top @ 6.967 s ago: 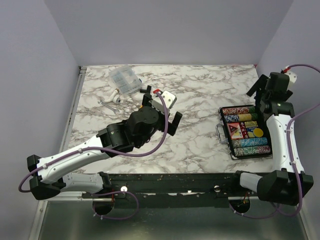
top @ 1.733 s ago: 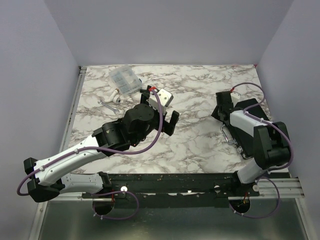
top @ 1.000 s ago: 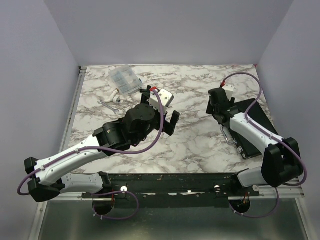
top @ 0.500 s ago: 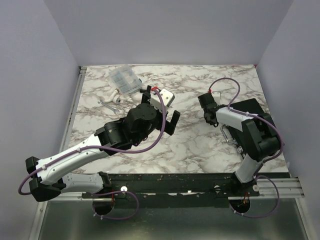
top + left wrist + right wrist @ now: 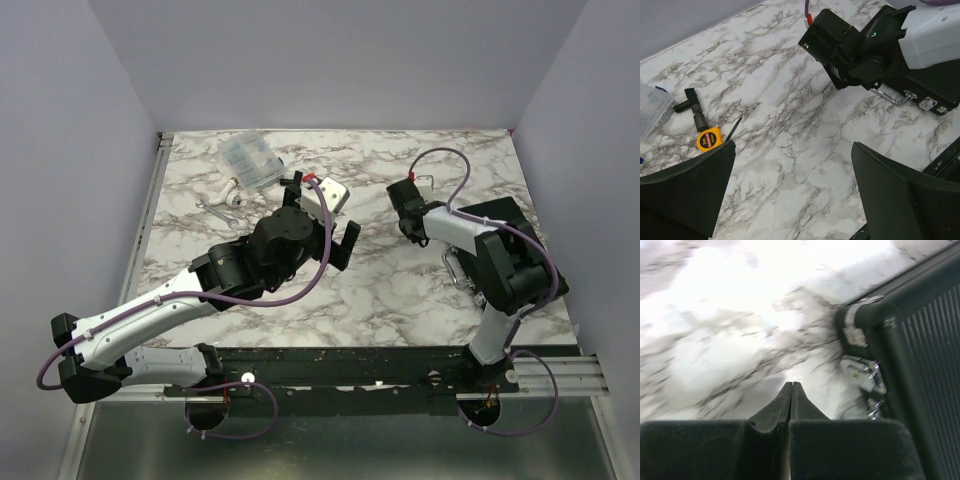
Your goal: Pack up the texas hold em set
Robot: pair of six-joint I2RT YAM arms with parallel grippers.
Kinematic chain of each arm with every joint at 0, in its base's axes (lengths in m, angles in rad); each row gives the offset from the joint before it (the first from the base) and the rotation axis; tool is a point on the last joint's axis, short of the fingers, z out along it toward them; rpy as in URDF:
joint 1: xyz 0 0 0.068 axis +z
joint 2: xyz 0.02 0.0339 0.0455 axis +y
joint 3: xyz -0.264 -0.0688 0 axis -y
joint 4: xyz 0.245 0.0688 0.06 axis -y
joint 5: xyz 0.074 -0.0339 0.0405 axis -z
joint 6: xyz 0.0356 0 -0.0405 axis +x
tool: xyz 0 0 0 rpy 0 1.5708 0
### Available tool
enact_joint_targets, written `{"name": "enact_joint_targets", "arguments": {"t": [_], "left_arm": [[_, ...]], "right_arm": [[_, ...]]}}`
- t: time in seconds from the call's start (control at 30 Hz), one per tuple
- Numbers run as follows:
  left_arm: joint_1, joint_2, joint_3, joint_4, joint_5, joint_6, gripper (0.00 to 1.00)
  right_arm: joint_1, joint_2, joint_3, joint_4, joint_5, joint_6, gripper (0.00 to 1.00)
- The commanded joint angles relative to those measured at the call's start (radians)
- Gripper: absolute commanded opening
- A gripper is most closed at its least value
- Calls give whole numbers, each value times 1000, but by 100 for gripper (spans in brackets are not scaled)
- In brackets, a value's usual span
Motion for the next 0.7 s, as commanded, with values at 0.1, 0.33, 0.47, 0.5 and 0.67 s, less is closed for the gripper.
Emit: {"name": "enact_joint_targets", "arguments": {"t": [0.1,0.33,0.47,0.5,0.67], "left_arm": [[2,-9,9,15,-20,9,98],[2,-50,-20,48,-52,3,99],[2,-108,-70,113,-72,2,98],[2,-128,-85,133,-79,6,98],[2,-253,-200,296,-155,61,98]], "right_arm": [[24,-291,-12,-21,-222,79,16],[25,-684,-128,-5,-348,77,64],[24,-875,-181,-14,-410,81,74],[24,-920,-191,-19,-416,81,77],[25,-1067,-191,-66,-408,75,90]]}}
